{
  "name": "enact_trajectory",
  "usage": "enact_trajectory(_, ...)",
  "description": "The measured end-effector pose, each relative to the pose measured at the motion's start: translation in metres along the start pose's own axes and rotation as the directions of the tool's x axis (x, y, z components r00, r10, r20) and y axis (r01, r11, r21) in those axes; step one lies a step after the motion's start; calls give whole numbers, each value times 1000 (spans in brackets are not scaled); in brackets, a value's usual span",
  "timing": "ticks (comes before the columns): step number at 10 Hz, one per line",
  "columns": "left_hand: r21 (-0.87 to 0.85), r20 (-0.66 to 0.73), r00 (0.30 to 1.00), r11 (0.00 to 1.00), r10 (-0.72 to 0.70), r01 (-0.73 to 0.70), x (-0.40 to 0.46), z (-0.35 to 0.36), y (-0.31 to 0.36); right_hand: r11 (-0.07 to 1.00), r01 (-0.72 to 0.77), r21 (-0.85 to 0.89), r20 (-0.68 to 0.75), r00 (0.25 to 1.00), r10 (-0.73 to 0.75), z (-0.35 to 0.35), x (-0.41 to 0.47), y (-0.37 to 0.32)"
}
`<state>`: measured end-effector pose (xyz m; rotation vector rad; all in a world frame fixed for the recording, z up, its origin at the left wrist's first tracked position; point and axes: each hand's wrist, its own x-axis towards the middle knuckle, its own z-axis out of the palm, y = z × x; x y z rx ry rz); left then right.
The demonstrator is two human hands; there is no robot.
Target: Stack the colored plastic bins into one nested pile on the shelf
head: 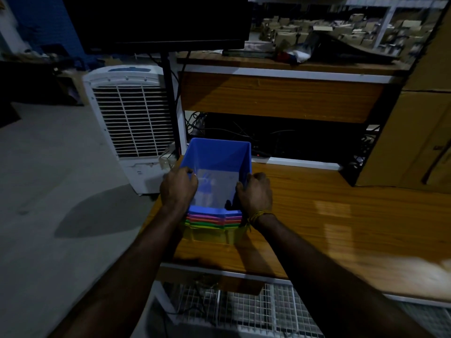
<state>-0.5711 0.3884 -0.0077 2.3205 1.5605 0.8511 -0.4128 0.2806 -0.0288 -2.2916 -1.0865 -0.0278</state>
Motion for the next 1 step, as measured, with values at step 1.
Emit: enact_trajectory(1,62,36,999,998,20,-22,-4,3,5,998,58,-14,-15,998,-58,-2,-2,0)
